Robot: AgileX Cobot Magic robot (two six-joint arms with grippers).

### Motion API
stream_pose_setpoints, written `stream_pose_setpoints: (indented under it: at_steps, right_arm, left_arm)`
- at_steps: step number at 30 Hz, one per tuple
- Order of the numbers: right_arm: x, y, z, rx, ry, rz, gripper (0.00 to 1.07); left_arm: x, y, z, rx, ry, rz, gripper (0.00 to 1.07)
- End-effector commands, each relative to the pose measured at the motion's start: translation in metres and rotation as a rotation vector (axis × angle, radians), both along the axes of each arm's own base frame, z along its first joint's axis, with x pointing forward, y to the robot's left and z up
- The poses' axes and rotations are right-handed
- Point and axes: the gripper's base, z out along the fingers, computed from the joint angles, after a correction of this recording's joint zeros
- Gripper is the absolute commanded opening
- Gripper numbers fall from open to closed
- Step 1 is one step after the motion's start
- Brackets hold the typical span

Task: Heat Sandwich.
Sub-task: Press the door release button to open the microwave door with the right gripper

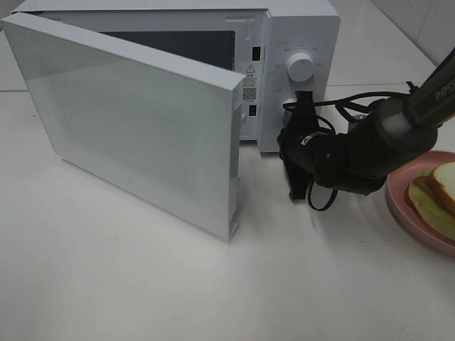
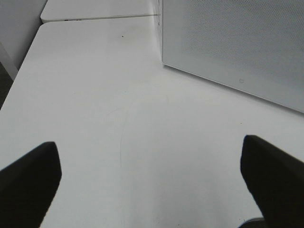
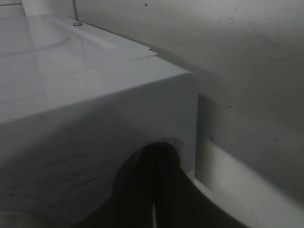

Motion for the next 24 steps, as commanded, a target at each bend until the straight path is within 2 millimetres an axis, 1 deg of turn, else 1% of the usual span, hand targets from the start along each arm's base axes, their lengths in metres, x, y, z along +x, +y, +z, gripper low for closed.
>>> stream_pose_setpoints:
  at_steps: [1,24]
  right_arm:
    - [0.0413,-0.0115,0.0454,-0.010,-0.388,-0.067,0.00]
    - [0.0385,-0.0098,0.0389,-0.029,-0.327,-0.035,0.00]
  left_arm:
    - [-0.0036,0.0000,-0.0010,-0.001,-0.027,-0.002,0.97]
    - [-0.0036,0.0000,-0.0010,-0.001,-0.027,-0.002,0.97]
